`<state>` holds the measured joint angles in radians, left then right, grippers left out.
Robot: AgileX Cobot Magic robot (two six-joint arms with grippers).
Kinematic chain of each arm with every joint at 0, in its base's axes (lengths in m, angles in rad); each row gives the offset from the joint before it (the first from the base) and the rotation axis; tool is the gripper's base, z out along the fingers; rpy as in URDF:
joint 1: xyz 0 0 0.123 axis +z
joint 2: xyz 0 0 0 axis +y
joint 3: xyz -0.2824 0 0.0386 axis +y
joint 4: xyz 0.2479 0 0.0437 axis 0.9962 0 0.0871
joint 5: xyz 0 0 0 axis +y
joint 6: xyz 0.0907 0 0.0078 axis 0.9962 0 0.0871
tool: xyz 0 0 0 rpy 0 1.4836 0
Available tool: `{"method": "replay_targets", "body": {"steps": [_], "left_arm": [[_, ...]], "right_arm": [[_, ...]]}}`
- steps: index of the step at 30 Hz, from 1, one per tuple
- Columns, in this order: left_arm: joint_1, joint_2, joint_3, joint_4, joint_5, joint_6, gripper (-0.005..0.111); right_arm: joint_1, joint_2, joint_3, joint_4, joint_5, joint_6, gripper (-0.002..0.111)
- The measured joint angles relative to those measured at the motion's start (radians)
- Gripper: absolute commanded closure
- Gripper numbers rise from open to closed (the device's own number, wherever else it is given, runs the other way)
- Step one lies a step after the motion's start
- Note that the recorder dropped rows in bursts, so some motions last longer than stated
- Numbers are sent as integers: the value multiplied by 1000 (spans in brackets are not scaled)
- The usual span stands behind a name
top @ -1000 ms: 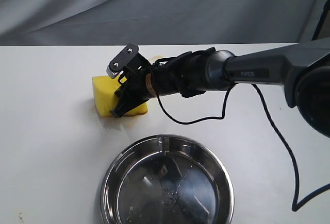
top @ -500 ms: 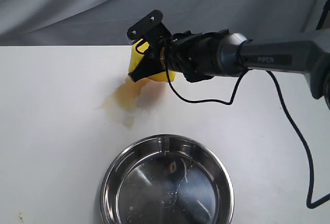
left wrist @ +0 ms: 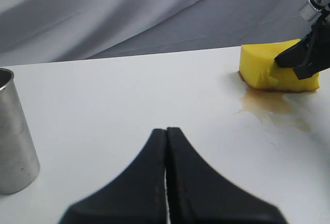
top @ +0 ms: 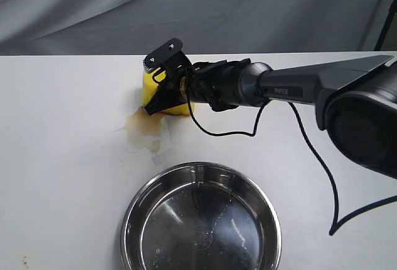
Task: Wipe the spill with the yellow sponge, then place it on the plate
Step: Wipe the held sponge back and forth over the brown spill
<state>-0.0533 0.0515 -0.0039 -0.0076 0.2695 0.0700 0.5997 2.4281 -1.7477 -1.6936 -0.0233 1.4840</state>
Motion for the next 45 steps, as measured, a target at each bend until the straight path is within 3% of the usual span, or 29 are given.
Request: {"method": "replay_targets", "body": {"steps": [20, 45], "left_arm": [[0, 0, 0, 0, 0, 0, 107], [0, 0, 0, 0, 0, 0, 107]], "right_arm": [[-1, -164, 8, -35, -115, 8, 107], [-1, -11, 1, -45, -168, 10, 107]]}}
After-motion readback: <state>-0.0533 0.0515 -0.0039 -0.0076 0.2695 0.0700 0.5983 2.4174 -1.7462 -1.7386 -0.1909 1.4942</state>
